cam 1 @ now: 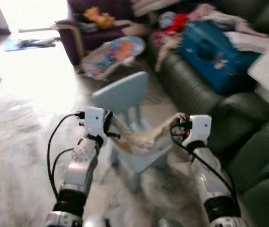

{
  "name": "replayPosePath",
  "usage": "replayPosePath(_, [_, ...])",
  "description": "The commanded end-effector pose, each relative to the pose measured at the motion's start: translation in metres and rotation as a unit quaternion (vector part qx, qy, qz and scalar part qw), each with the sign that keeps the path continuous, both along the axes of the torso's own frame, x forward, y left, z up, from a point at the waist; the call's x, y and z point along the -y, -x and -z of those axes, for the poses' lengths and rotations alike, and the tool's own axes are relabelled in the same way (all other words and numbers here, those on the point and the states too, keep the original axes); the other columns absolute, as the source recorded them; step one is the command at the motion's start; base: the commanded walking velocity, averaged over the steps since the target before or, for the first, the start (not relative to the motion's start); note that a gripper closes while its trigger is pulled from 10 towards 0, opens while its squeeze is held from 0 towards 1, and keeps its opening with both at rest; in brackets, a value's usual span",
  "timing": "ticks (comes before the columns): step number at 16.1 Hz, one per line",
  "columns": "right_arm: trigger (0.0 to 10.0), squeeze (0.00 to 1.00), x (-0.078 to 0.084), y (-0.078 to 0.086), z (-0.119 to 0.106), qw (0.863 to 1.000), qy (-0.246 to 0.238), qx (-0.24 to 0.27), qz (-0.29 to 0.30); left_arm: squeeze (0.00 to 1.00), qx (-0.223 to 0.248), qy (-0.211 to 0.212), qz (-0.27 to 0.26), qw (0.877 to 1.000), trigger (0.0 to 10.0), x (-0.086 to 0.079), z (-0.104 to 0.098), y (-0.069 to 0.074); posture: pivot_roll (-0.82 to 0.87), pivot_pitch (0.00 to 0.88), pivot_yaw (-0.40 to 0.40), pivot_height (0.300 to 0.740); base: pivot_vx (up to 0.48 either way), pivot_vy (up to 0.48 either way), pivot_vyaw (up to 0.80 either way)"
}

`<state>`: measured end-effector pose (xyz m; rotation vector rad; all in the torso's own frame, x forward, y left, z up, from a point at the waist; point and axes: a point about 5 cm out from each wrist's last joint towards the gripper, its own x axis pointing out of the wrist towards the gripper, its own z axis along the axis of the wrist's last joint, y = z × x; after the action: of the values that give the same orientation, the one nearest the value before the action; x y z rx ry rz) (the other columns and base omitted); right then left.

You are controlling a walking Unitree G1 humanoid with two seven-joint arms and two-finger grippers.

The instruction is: Move the pillow to the sofa

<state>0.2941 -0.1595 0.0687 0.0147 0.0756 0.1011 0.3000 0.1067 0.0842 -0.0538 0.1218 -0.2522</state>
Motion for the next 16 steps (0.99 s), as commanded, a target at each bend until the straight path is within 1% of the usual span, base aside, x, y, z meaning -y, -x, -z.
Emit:
replayPosePath(1, [10.0, 0.0, 0.0086, -0.0014, -0.0055, 1.0, 0.006, 0.011, 0.013, 0.0, 0.023, 0.005, 0.022, 0.999, 10.0, 0.013, -0.0105, -0.002, -0.02, 0.0, -0.01, 0.74, 0.0, 0.0, 0.0])
replayPosePath(2, [10.0, 0.0, 0.0085, -0.0014, -0.0055, 1.0, 0.007, 0.01, 0.014, 0.0, 0.024, 0.005, 0.024, 0.999, 10.0, 0.0128, -0.0108, -0.002, -0.02, 0.0, -0.01, 0.74, 0.0, 0.0, -0.41])
replayPosePath(4, [10.0, 0.0, 0.0091, -0.001, -0.0045, 1.0, 0.007, 0.007, 0.015, 0.0, 0.021, 0.011, 0.027, 0.999, 10.0, 0.0132, -0.011, -0.0017, -0.02, 0.0, -0.007, 0.74, 0.0, 0.0, -0.8])
replayPosePath(16, [10.0, 0.0, 0.0092, -0.0004, -0.0041, 1.0, 0.007, 0.006, 0.017, 0.0, 0.02, 0.01, 0.029, 0.999, 10.0, 0.013, -0.0104, -0.0013, -0.02, 0.0, -0.004, 0.74, 0.0, 0.0, -0.8])
